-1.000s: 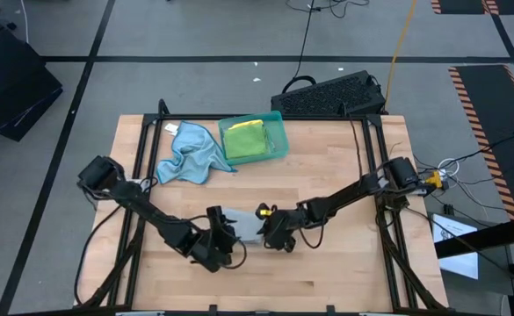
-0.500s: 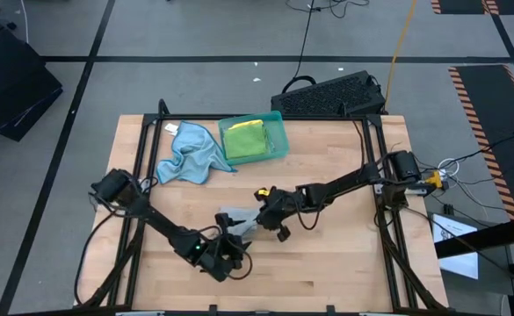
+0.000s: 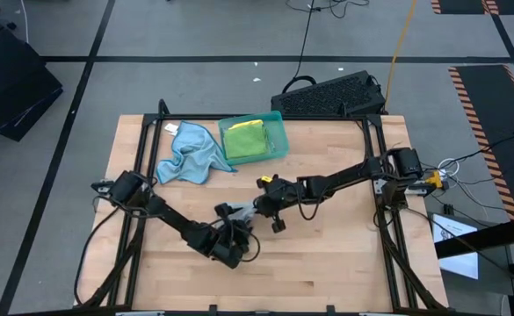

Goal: Fold microfiber towels
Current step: Stack the folded gray microfiber towel on top of the folded green microfiber towel into the green bin

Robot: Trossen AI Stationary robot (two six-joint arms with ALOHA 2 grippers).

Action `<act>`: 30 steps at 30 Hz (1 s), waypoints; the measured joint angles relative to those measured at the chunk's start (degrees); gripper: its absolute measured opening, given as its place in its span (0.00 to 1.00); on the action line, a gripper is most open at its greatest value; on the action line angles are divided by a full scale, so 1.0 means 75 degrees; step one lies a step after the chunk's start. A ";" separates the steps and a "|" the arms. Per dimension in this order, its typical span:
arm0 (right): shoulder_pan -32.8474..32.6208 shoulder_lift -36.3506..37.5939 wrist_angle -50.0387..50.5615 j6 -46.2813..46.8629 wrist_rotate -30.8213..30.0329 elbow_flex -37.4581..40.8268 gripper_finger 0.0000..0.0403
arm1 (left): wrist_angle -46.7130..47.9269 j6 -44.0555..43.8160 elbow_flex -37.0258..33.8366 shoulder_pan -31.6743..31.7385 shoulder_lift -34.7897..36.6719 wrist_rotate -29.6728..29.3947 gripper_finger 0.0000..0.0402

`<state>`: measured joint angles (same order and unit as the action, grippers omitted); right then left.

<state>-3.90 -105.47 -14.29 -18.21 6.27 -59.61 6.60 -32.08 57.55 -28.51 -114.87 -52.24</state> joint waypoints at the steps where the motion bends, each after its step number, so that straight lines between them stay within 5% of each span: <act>1: 0.0015 0.0000 0.0007 0.0079 -0.0001 0.0000 0.03 | 0.0131 -0.0053 0.0004 0.0027 0.0009 0.0007 0.93; 5: 0.0045 0.0017 0.0171 0.0324 -0.0001 0.0000 0.03 | 0.0269 0.0166 0.0001 0.0090 0.0029 0.0063 0.73; 12: 0.0094 0.0380 0.0955 0.0724 -0.0043 0.0000 0.05 | 0.0655 0.1674 -0.0015 0.0184 0.0474 0.0031 0.08; 23: -0.0033 0.2466 0.2280 0.0737 -0.2080 0.0559 0.38 | 0.1309 0.4485 -0.0005 0.1881 0.2231 0.1412 0.04; 30: 0.0074 0.3727 0.1087 0.0738 -0.1393 0.1905 0.43 | 0.1562 0.5357 0.0003 0.3457 0.3705 0.2155 0.04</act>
<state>-3.34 -77.52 -6.13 -12.68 -4.17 -45.33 18.32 8.10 57.58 -2.58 -87.08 -36.08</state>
